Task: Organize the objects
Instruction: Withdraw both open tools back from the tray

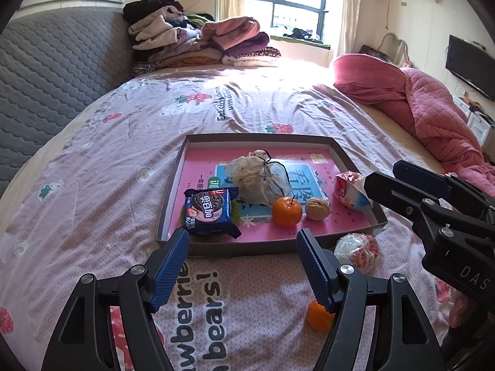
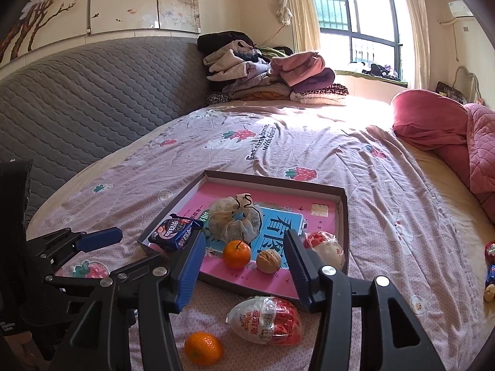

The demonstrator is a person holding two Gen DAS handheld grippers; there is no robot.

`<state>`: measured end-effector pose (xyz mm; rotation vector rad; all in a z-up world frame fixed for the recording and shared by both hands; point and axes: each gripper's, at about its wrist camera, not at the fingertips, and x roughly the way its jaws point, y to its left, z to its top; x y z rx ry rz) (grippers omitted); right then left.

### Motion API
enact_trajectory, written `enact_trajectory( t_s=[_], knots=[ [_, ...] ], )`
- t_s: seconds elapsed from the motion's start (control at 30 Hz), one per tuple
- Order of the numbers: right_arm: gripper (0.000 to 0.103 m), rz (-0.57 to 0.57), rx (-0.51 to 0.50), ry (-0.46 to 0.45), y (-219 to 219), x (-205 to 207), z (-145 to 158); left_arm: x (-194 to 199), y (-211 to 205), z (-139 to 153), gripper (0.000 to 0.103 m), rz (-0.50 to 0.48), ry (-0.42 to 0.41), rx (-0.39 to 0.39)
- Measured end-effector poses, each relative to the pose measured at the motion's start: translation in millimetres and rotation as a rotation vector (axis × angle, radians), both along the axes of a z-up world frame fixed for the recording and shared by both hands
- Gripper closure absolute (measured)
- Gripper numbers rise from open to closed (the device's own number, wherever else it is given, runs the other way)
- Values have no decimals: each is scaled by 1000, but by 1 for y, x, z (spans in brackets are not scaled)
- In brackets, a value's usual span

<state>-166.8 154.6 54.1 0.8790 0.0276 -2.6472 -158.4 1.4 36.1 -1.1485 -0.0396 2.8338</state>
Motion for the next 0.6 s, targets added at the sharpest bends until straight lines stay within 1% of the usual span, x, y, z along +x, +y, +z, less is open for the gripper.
enact_trajectory(
  t_s=[0.43,0.6],
  knots=[
    [50,-16,-34,16,16,21,9,24,7,14,30,-16,29,-12],
    [50,-9,-24,22,19,28,10,32,11,18,30,-23,35,-16]
  ],
)
